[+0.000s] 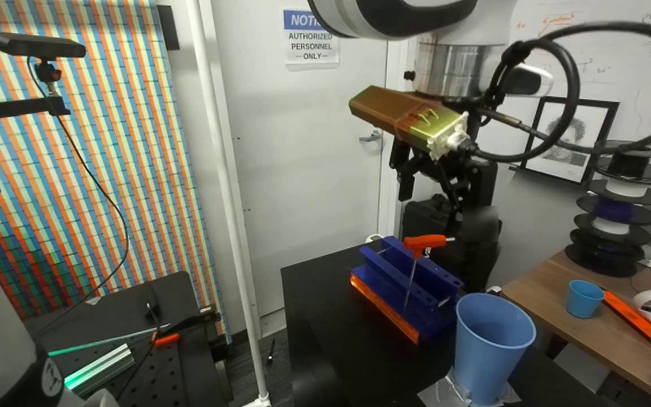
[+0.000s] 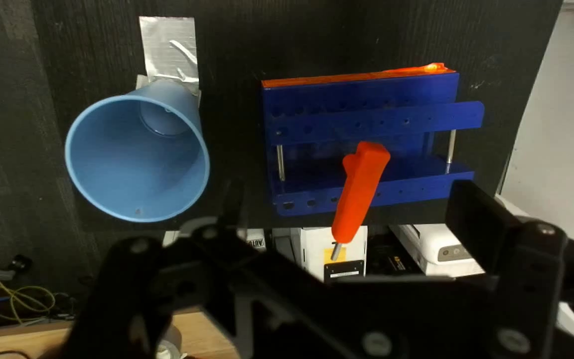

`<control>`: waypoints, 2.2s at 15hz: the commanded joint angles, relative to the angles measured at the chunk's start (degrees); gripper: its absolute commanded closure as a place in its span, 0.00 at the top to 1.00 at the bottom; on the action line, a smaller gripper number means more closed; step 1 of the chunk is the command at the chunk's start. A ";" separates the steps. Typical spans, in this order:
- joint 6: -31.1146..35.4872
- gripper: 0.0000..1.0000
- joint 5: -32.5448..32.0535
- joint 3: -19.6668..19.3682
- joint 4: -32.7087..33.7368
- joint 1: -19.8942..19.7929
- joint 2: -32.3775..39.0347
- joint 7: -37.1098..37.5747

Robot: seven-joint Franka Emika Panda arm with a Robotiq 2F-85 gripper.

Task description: Remove the screwdriver from the object and put it in the cup

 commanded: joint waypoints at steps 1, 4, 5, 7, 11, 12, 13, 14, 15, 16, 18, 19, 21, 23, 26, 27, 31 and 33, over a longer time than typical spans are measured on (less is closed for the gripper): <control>-1.07 1.00 0.48 2.81 6.79 -0.67 8.05 2.51; -1.35 1.00 -1.55 4.47 10.00 -0.25 12.60 5.60; -1.65 1.00 -1.86 4.87 11.15 -0.26 14.06 6.37; -2.53 1.00 -2.17 5.46 12.92 -0.34 16.31 7.56; -5.19 0.58 -3.09 5.65 14.93 -0.25 19.20 9.80; -5.92 0.49 -3.65 5.55 15.09 -0.14 19.38 10.39; -6.81 0.42 -3.95 5.56 15.32 -0.17 19.52 10.58; -7.63 0.34 -4.30 5.50 15.44 -0.14 19.47 11.01; -8.74 0.27 -4.58 5.50 15.52 -0.13 19.27 11.17; -10.01 0.18 -4.97 5.49 15.59 -0.09 18.93 11.43; -12.02 0.11 -5.54 5.46 15.72 0.00 18.27 11.99; -12.38 0.10 -6.20 5.41 15.67 0.06 17.94 12.24; -13.22 0.15 -6.85 5.42 15.49 0.07 17.15 12.32; -14.12 0.15 -7.38 5.42 15.39 0.03 16.43 12.17; -16.08 0.15 -9.02 5.35 15.43 0.22 15.53 12.30; -16.62 0.15 -9.93 5.30 15.33 0.41 15.16 12.74; -18.52 0.15 -13.93 5.38 14.75 1.23 13.13 14.23; -20.03 0.15 -15.71 5.53 14.80 1.55 12.31 15.05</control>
